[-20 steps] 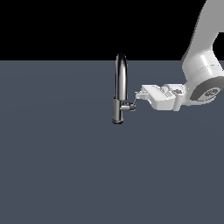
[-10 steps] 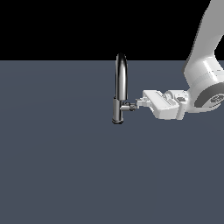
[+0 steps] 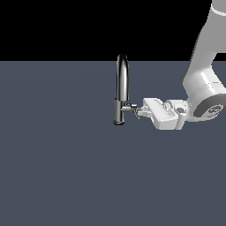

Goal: Turn on the faucet by rotating a designated handle.

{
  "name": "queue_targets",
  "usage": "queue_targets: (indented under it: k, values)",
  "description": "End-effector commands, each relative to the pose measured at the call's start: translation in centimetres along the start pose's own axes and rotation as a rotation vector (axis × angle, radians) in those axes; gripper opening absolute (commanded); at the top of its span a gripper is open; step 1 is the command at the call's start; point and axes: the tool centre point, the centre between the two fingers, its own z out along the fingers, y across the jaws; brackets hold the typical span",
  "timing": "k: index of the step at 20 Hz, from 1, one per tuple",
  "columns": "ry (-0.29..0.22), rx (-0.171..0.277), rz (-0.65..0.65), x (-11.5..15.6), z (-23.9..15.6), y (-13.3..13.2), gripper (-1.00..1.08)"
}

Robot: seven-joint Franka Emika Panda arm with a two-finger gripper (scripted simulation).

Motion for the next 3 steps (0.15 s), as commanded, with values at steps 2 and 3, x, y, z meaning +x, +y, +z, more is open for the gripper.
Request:
queue_targets:
  k: [2, 3]
  values:
    - [-0.007, -0.006, 0.038, 3.94, 0.76, 1.38, -1.00]
    - [-0.007, -0.006, 0.038, 3.94, 0.76, 1.38, -1.00]
